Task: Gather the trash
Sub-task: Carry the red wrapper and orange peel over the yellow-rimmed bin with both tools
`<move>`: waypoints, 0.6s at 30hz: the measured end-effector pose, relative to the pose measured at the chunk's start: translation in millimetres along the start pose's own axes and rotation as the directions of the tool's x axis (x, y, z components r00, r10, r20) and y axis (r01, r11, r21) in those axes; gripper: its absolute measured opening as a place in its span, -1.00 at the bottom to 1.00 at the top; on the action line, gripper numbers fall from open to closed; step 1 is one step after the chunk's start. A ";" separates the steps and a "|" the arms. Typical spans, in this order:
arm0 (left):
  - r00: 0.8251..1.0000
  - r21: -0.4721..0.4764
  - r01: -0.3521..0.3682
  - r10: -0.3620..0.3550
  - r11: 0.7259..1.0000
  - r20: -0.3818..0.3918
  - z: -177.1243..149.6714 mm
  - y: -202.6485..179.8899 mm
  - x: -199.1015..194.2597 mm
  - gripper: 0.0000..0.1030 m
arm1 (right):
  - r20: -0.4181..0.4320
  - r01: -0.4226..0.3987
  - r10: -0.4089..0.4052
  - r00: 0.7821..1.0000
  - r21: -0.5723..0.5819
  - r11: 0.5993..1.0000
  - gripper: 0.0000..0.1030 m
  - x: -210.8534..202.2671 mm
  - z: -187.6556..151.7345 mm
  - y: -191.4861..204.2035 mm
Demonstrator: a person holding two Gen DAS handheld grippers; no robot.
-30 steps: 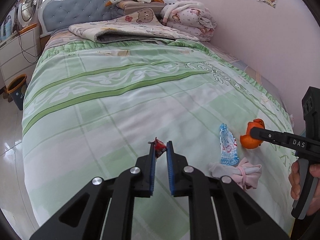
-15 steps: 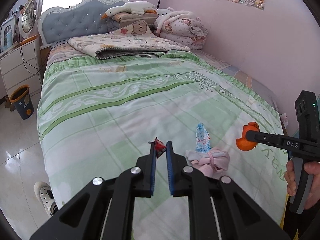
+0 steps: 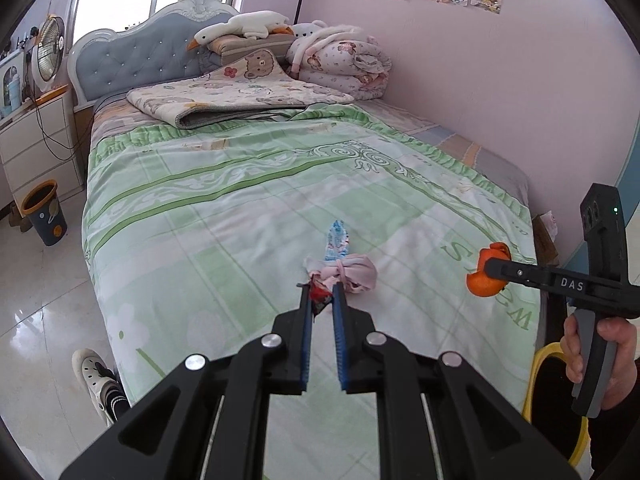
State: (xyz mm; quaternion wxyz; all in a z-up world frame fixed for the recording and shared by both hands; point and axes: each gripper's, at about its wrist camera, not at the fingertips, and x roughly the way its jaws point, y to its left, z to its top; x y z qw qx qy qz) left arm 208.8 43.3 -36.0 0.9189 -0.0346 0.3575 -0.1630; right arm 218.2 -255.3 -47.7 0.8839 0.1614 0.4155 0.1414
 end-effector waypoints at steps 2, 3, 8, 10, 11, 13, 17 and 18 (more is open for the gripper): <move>1.000 0.014 0.011 -0.011 1.000 0.005 -1.7 -12.3 -8.5 -0.82 | 0.011 0.004 -0.004 1.000 0.002 1.000 -0.25 -15.0 -7.3 -2.5; 1.000 0.023 0.008 -0.008 1.000 0.008 -2.9 -19.4 -12.4 -0.82 | 0.020 0.009 -0.009 1.000 0.002 1.000 -0.25 -24.1 -11.1 -4.3; 0.998 0.059 0.056 -0.057 0.997 0.011 -9.9 -53.6 -30.6 -0.82 | 0.062 0.033 -0.034 0.997 0.023 0.999 -0.25 -62.8 -26.5 -16.7; 0.997 0.082 0.078 -0.080 0.994 0.014 -12.9 -69.0 -37.3 -0.82 | 0.074 0.046 -0.049 0.996 0.031 0.998 -0.25 -78.5 -34.0 -22.6; 0.996 0.088 0.091 -0.092 0.992 0.015 -14.4 -76.1 -40.1 -0.82 | 0.080 0.051 -0.053 0.995 0.035 0.998 -0.25 -85.2 -37.3 -25.2; 0.993 0.103 0.114 -0.116 0.988 0.015 -16.3 -89.7 -45.2 -0.82 | 0.092 0.059 -0.063 0.994 0.042 0.997 -0.25 -99.8 -45.5 -31.1; 0.989 0.141 0.144 -0.148 0.980 0.021 -20.4 -115.5 -54.8 -0.82 | 0.110 0.065 -0.071 0.991 0.059 0.996 -0.25 -123.2 -58.4 -41.9; 0.987 0.149 0.152 -0.156 0.977 0.020 -21.2 -121.4 -56.5 -0.82 | 0.114 0.068 -0.075 0.991 0.062 0.996 -0.25 -128.0 -61.8 -44.4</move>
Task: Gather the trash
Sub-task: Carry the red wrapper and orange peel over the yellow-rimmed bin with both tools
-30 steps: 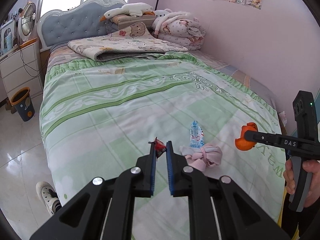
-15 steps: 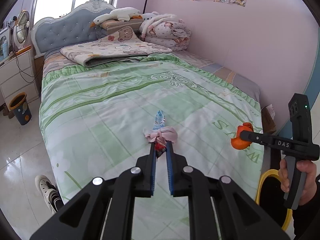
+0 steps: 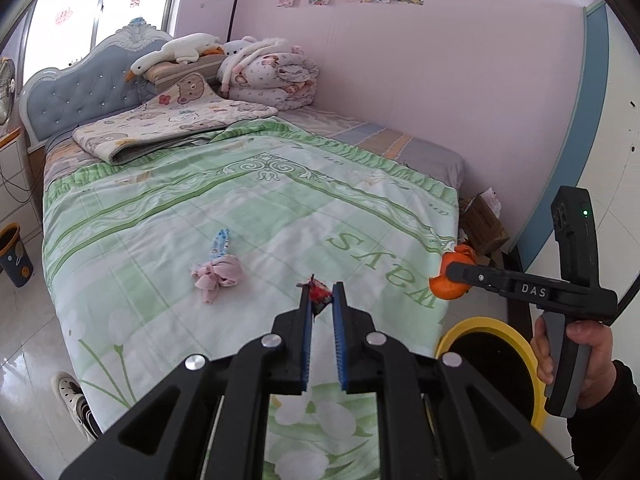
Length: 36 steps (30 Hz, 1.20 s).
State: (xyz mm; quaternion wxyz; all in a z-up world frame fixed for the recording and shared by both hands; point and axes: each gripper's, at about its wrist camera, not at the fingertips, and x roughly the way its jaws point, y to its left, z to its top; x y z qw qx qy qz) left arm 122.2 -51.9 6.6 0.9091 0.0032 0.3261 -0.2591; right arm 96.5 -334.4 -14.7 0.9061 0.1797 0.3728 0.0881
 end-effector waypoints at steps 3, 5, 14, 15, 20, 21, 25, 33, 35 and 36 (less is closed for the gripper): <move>1.000 0.030 0.014 -0.014 0.999 0.009 1.0 -18.7 -2.9 -0.82 | 0.017 0.011 -0.011 1.000 0.011 1.000 -0.25 -14.6 -6.9 -8.2; 1.000 0.042 0.029 -0.029 0.999 0.011 2.1 -29.3 -4.4 -0.82 | 0.026 0.009 -0.009 1.000 0.027 1.000 -0.25 -24.7 -11.1 -15.3; 0.996 0.102 0.089 -0.091 0.991 0.020 1.5 -73.6 -8.5 -0.82 | 0.075 0.047 -0.050 0.996 0.042 0.998 -0.24 -66.4 -28.3 -38.1; 0.995 0.107 0.092 -0.095 0.990 0.018 0.7 -77.2 -7.7 -0.82 | 0.079 0.054 -0.058 0.995 0.046 0.997 -0.24 -71.1 -30.7 -41.1; 0.992 0.127 0.125 -0.124 0.984 -0.009 -5.9 -95.1 -1.0 -0.82 | 0.084 0.083 -0.086 0.993 0.045 0.996 -0.24 -89.5 -41.0 -51.0; 0.992 0.132 0.130 -0.129 0.983 -0.014 -7.5 -99.0 0.6 -0.82 | 0.084 0.088 -0.091 0.992 0.044 0.995 -0.24 -92.7 -43.3 -52.1; 0.985 0.138 0.168 -0.163 0.976 -0.047 -13.1 -113.0 10.7 -0.82 | 0.082 0.108 -0.112 0.990 0.049 0.993 -0.23 -103.9 -53.3 -59.5; 0.974 0.175 0.215 -0.198 0.961 -0.110 -28.1 -145.5 31.4 -0.82 | 0.062 0.143 -0.149 0.987 0.080 0.986 -0.23 -118.8 -74.9 -77.2; 0.968 0.175 0.233 -0.211 0.957 -0.133 -30.9 -152.0 37.5 -0.82 | 0.053 0.153 -0.157 0.986 0.082 0.985 -0.23 -120.7 -80.2 -80.1; 0.966 0.176 0.237 -0.213 0.955 -0.144 -32.6 -155.4 41.1 -0.82 | 0.051 0.155 -0.160 0.986 0.085 0.984 -0.23 -121.8 -83.0 -81.8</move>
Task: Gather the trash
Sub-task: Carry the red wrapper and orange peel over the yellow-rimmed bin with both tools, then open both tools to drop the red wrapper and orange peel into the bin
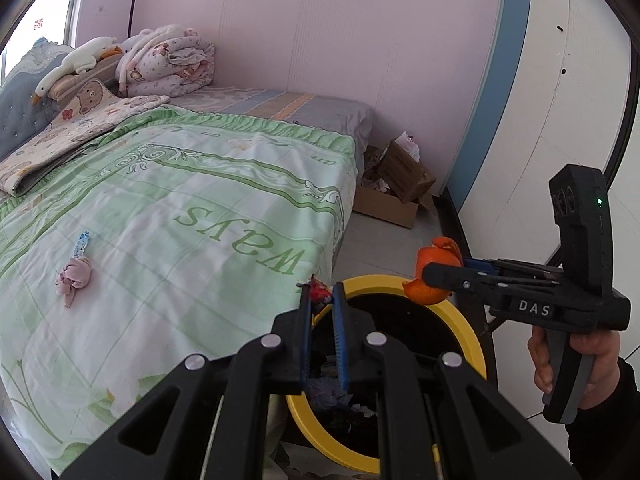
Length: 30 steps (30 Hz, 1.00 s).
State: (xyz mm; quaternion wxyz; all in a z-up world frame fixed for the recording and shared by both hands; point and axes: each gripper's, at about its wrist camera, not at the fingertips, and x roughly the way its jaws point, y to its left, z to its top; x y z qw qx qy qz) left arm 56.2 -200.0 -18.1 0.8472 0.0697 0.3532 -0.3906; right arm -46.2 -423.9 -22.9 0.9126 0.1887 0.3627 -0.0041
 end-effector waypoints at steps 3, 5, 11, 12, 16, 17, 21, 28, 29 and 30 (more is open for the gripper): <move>1.000 0.009 0.008 -0.008 1.000 -0.014 -3.7 -7.6 9.7 -0.82 | -0.007 0.001 -0.001 1.000 0.018 1.000 -0.23 -1.3 -6.4 -7.1; 0.999 0.009 0.013 -0.013 1.000 -0.029 -7.3 -11.3 16.0 -0.82 | -0.014 0.001 -0.001 1.000 0.023 1.000 -0.23 -1.2 -10.9 -9.9; 0.996 0.004 0.031 -0.031 1.000 -0.079 -19.4 -18.6 32.7 -0.81 | -0.033 -0.001 0.002 0.999 0.040 0.999 -0.22 1.1 -20.8 -17.9; 0.996 0.005 0.035 -0.034 0.999 -0.086 -20.8 -19.5 34.8 -0.82 | -0.038 -0.001 0.003 0.999 0.045 0.999 -0.22 2.1 -22.6 -19.5; 0.994 0.014 0.044 -0.042 0.999 -0.101 -26.6 -22.9 40.8 -0.81 | -0.050 0.000 0.004 0.999 0.063 0.998 -0.22 5.2 -28.2 -25.1; 0.994 0.014 0.045 -0.044 0.999 -0.103 -27.6 -22.6 42.0 -0.81 | -0.053 0.000 0.003 0.999 0.067 0.998 -0.22 6.4 -28.8 -26.1; 0.992 0.012 0.064 -0.062 0.998 -0.113 -32.1 -24.1 46.8 -0.81 | -0.070 0.000 0.006 0.998 0.085 0.996 -0.21 11.7 -32.8 -32.7; 0.986 0.015 0.088 -0.085 0.996 -0.140 -44.6 -27.0 52.0 -0.81 | -0.101 0.006 0.005 0.995 0.108 0.994 -0.20 21.8 -38.4 -38.3; 0.987 0.010 0.087 -0.085 0.996 -0.140 -45.3 -25.6 52.0 -0.79 | -0.102 0.011 0.000 0.995 0.104 0.994 -0.18 22.1 -38.6 -38.4; 0.986 0.006 0.093 -0.091 0.996 -0.141 -45.7 -24.6 51.6 -0.64 | -0.100 0.014 -0.003 0.995 0.105 0.994 -0.18 22.3 -38.5 -38.4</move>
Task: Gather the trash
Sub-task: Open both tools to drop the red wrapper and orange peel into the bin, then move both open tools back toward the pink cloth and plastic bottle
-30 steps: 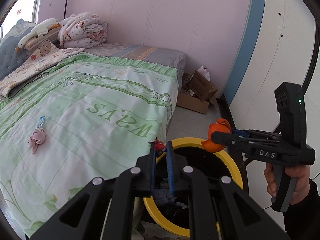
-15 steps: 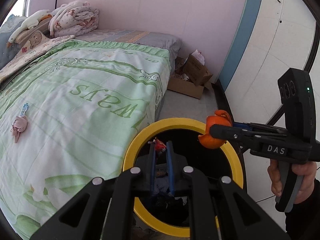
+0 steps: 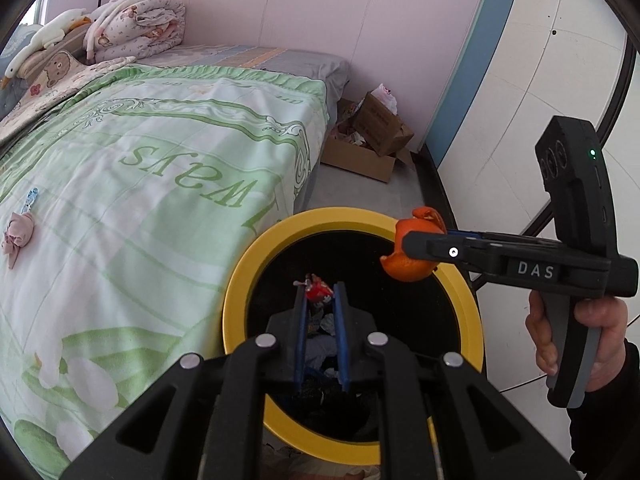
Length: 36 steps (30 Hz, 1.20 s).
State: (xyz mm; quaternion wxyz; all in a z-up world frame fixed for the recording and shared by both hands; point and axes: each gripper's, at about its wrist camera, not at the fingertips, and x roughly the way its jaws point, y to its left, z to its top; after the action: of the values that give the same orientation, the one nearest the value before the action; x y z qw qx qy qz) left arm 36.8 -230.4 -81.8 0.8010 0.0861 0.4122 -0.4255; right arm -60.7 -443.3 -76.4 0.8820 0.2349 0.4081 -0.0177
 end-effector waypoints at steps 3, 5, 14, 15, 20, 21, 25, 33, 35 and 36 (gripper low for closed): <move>1.000 -0.009 0.002 -0.002 1.000 0.029 -2.0 2.4 -7.1 0.03 | 0.009 0.010 -0.010 1.000 0.016 1.000 -0.08 -0.6 2.2 -2.9; 0.999 -0.003 0.014 -0.014 1.000 0.043 -2.9 2.7 -12.3 0.13 | 0.013 0.021 -0.021 1.000 0.028 0.999 -0.07 -1.5 3.6 -6.0; 0.997 -0.029 0.002 0.000 1.000 0.073 -1.8 18.9 -22.7 0.34 | 0.036 0.019 -0.020 0.999 0.044 0.999 -0.02 -3.2 15.2 -7.8; 0.997 -0.033 -0.005 0.008 0.999 0.079 -1.0 23.1 -24.2 0.35 | 0.040 0.014 -0.016 0.999 0.042 0.999 0.01 -3.0 18.2 -6.1; 0.992 -0.071 -0.052 0.060 0.996 0.114 1.2 50.0 -34.9 0.53 | 0.052 -0.018 0.018 0.999 0.000 1.000 0.08 4.6 43.4 14.6; 0.990 -0.081 -0.062 0.071 0.995 0.118 1.7 56.3 -37.6 0.55 | 0.051 -0.023 0.024 0.998 -0.012 1.000 0.12 7.6 48.9 20.3; 0.980 -0.124 -0.127 0.144 0.984 0.134 5.1 87.3 -47.1 0.62 | 0.021 -0.068 0.069 0.997 -0.068 0.995 0.13 28.7 74.1 50.3; 0.949 -0.225 -0.237 0.275 0.945 0.156 10.9 156.0 -69.4 0.68 | -0.061 -0.170 0.162 0.985 -0.168 0.971 0.16 83.4 121.4 126.1; 0.938 -0.249 -0.269 0.312 0.930 0.153 12.3 176.7 -74.1 0.69 | -0.092 -0.199 0.184 0.979 -0.186 0.962 0.16 101.9 132.1 147.3; 0.933 -0.264 -0.284 0.329 0.922 0.147 12.5 186.9 -75.9 0.69 | -0.103 -0.205 0.188 0.977 -0.197 0.959 0.16 110.4 136.5 156.8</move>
State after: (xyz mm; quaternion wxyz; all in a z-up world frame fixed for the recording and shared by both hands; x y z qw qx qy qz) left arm 162.2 -73.8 -57.9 0.8977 0.0125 0.3639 -0.2481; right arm 145.0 -344.7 -18.1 0.8812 0.1820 0.4188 0.1223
